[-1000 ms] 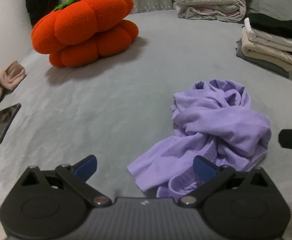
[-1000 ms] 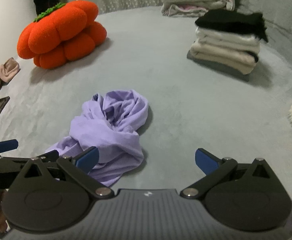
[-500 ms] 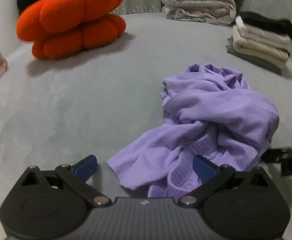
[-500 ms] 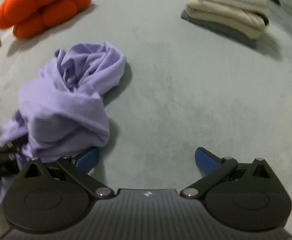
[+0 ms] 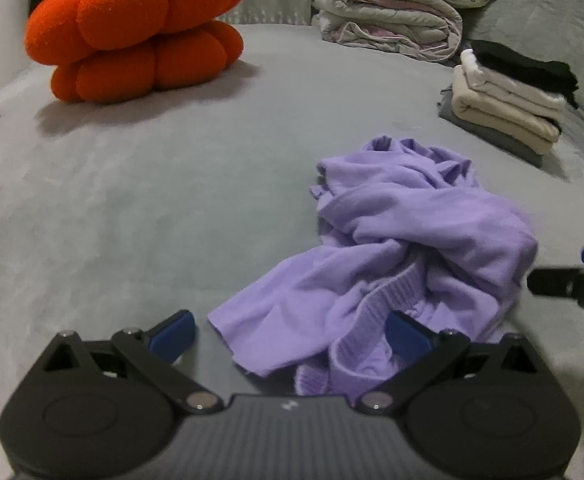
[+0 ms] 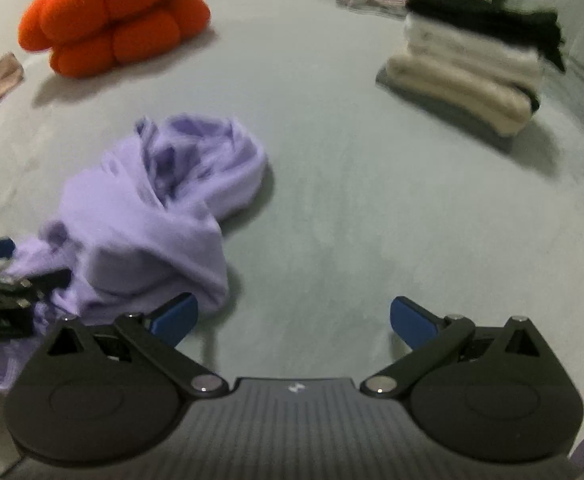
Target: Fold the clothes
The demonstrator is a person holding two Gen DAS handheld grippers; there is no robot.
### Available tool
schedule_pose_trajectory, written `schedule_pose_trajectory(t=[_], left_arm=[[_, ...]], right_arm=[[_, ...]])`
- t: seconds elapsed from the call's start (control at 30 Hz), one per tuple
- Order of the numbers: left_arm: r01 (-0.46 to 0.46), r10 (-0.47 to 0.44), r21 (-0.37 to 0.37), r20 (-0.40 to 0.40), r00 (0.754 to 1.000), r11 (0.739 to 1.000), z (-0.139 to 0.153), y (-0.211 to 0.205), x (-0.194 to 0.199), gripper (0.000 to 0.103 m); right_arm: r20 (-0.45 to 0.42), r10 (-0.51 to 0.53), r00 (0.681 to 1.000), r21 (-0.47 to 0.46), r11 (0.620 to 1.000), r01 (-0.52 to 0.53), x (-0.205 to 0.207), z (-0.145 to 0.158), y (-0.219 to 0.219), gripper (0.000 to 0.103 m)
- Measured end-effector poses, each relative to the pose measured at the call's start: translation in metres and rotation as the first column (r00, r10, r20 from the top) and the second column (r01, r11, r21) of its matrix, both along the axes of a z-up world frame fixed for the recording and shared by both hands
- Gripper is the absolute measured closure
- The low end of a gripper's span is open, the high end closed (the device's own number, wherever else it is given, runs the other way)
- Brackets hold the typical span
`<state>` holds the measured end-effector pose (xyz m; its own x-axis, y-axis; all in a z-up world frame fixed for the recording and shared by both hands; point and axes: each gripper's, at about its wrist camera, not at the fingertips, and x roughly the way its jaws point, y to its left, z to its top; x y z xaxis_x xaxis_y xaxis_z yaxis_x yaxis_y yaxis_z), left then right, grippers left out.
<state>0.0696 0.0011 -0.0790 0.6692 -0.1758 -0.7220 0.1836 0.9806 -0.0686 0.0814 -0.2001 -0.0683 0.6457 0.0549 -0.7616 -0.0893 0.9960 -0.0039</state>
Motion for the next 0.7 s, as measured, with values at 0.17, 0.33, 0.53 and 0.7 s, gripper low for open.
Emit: schedule_pose_trajectory(t=[0.17, 0.33, 0.53, 0.7], left_arm=[[0.027, -0.027, -0.035, 0.002, 1.000, 0.999, 0.006, 0.000, -0.003, 0.010], [0.050, -0.049, -0.051, 0.021, 0.999, 0.997, 0.012, -0.004, -0.005, 0.016], [0.055, -0.054, -0.052, 0.033, 0.998, 0.997, 0.015, -0.007, -0.005, 0.019], [0.050, -0.048, -0.048, 0.037, 0.998, 0.998, 0.017, -0.008, -0.005, 0.020]], right_arm=[[0.084, 0.026, 0.996, 0.065, 0.997, -0.032, -0.012, 0.025, 0.007, 0.000], [0.148, 0.048, 0.988, 0.119, 0.991, -0.066, -0.004, 0.035, 0.012, 0.008], [0.156, 0.055, 0.986, 0.191, 0.978, -0.085, 0.005, 0.034, 0.019, 0.022], [0.157, 0.078, 0.985, 0.181, 0.978, -0.106, 0.007, 0.032, 0.033, 0.027]])
